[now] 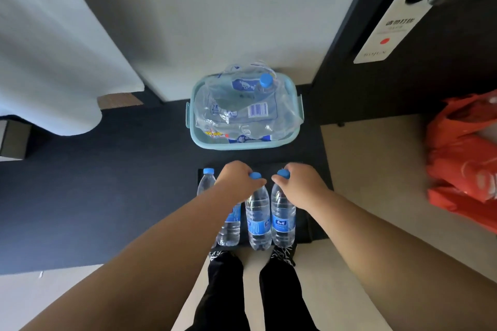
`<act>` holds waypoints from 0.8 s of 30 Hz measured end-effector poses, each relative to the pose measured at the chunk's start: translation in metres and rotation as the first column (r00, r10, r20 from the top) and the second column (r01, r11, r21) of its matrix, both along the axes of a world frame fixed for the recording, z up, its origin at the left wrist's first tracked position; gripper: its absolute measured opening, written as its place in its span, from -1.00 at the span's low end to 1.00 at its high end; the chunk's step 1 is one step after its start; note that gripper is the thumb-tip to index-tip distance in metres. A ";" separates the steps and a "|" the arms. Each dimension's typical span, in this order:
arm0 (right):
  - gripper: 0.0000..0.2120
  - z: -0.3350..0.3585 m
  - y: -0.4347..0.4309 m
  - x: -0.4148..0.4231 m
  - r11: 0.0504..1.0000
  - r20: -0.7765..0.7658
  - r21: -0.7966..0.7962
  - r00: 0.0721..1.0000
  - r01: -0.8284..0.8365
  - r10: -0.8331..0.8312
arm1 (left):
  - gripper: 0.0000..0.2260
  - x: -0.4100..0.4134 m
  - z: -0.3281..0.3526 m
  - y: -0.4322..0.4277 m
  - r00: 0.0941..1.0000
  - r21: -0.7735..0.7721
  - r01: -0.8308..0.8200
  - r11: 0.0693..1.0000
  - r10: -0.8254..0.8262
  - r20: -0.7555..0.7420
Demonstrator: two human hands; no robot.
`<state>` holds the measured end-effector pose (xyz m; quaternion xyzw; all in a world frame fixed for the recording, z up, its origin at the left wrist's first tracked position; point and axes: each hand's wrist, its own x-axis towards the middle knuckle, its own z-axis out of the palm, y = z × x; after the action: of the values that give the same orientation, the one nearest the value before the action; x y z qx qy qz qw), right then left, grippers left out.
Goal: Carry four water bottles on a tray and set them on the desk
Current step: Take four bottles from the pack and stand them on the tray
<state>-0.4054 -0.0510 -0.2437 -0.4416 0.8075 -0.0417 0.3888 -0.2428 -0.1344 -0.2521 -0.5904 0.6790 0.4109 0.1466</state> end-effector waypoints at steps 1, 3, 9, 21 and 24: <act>-0.72 -0.007 -0.005 -0.003 1.000 0.008 0.006 1.000 0.015 -0.015 | -0.70 -0.002 -0.007 -0.004 1.000 -0.004 -0.005 1.000 0.006 0.015; -0.67 -0.021 -0.015 -0.008 0.999 0.007 0.020 1.000 0.028 -0.028 | -0.68 -0.008 -0.019 -0.009 0.998 -0.005 -0.039 0.999 0.039 0.040; -0.54 -0.060 -0.031 -0.014 0.995 -0.061 0.076 0.996 0.072 -0.068 | -0.63 -0.030 -0.052 -0.008 0.981 -0.082 -0.046 0.996 0.060 0.184; -0.59 -0.078 0.007 -0.010 0.986 -0.104 0.083 0.983 -0.146 0.154 | -0.69 0.004 -0.066 0.021 0.951 -0.168 0.278 0.946 -0.247 0.188; -0.62 -0.068 0.027 -0.011 0.952 -0.184 0.102 0.935 -0.288 0.303 | -0.68 0.027 -0.056 0.032 0.925 -0.170 0.360 0.917 -0.328 0.190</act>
<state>-0.4160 -0.0243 -0.3115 -0.5453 0.7674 0.0909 0.3247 -0.2162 -0.1019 -0.3079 -0.5038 0.7969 0.2595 0.2091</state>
